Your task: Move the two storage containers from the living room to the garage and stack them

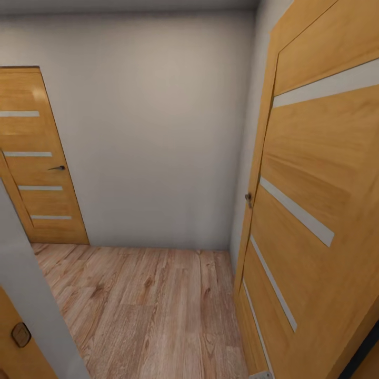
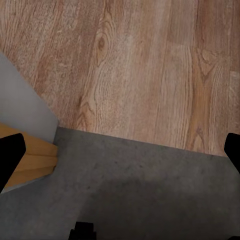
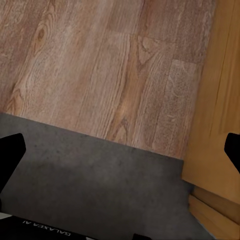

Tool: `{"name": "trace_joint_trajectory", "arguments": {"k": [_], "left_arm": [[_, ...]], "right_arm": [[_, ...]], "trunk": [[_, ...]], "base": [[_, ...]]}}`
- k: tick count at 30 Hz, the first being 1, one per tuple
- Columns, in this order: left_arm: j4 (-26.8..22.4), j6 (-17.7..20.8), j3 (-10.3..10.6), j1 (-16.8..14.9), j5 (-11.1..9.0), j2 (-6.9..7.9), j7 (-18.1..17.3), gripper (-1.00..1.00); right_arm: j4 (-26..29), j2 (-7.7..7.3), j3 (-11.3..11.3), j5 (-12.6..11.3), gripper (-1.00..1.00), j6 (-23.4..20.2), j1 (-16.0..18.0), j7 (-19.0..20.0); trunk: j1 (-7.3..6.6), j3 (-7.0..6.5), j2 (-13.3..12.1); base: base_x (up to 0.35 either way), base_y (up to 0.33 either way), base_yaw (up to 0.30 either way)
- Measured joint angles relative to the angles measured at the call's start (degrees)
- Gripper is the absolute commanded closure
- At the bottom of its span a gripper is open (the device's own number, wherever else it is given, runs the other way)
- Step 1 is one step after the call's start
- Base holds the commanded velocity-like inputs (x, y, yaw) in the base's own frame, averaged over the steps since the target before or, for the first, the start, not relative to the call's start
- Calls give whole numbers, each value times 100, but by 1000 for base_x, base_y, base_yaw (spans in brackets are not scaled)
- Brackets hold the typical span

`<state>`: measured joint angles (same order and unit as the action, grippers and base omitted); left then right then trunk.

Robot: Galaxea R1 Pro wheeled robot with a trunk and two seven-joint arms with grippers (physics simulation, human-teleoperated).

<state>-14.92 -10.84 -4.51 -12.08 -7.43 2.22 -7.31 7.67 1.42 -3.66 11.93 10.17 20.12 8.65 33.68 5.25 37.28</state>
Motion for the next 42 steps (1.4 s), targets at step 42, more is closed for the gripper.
{"name": "trace_joint_trajectory", "arguments": {"k": [42], "left_arm": [[0, -1, 0, 0, 0, 0, 0, -100]], "right_arm": [[0, -1, -4, 0, -100, 2, 3, -3]], "trunk": [[0, 0, 0]], "base": [[121, 15, 0]]}}
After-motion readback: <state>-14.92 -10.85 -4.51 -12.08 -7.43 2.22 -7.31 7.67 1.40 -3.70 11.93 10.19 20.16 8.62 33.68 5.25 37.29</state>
